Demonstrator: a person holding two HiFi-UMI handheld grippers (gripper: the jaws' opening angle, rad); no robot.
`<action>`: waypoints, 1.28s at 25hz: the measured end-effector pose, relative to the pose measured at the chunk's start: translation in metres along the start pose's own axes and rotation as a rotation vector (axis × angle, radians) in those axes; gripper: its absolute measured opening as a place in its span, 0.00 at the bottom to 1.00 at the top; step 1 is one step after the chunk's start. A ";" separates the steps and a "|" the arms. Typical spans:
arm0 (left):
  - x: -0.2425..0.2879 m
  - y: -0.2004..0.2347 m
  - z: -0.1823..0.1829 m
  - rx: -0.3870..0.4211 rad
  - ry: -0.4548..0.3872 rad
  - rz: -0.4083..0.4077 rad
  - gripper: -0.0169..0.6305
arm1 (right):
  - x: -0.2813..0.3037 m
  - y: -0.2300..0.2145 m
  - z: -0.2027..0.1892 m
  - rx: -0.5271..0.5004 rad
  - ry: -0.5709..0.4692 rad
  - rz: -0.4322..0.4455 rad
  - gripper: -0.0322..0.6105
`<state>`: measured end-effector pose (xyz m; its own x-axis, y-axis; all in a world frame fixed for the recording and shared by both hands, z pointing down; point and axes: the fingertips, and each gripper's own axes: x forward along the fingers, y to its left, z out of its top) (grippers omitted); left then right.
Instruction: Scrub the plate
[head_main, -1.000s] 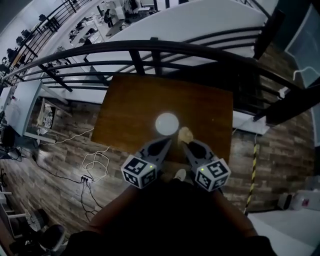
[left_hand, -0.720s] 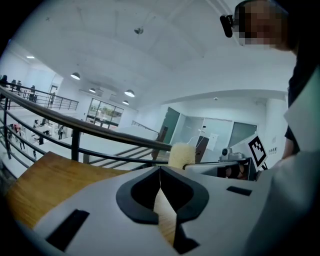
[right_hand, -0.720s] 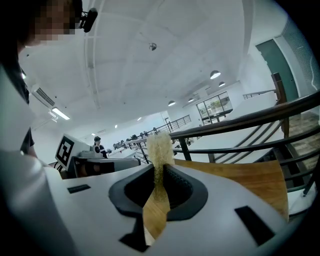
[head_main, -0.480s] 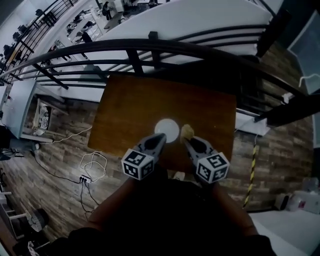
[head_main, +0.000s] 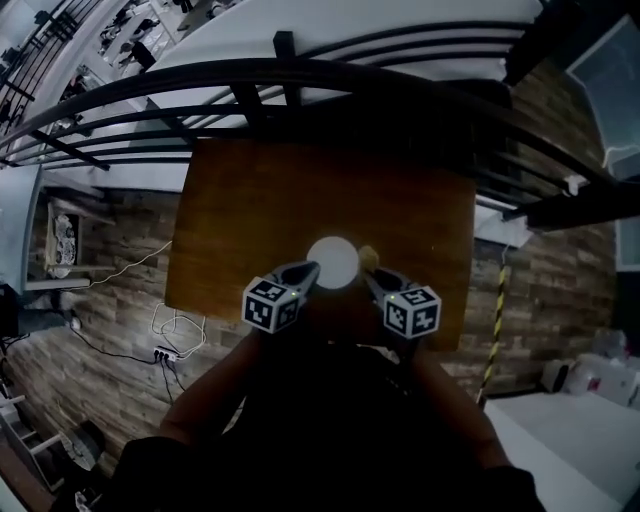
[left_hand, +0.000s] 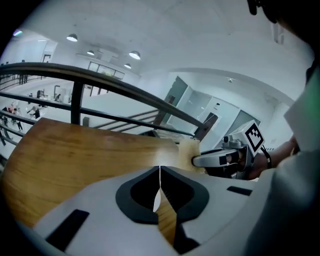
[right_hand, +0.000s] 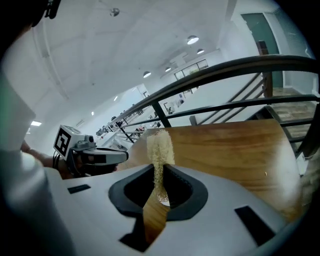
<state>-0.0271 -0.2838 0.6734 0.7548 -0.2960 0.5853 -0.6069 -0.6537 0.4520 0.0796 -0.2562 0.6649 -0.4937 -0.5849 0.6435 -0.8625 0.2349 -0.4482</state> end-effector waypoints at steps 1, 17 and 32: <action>0.004 0.009 -0.003 -0.005 0.018 0.002 0.05 | 0.008 -0.003 -0.002 0.008 0.014 -0.006 0.14; 0.073 0.087 -0.072 -0.099 0.286 0.011 0.13 | 0.104 -0.073 -0.081 0.081 0.275 -0.091 0.14; 0.098 0.102 -0.104 -0.210 0.380 -0.042 0.23 | 0.122 -0.098 -0.101 0.106 0.370 -0.161 0.14</action>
<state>-0.0412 -0.3067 0.8466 0.6581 0.0307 0.7523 -0.6450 -0.4924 0.5844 0.0926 -0.2723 0.8500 -0.3768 -0.2845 0.8815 -0.9252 0.0707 -0.3727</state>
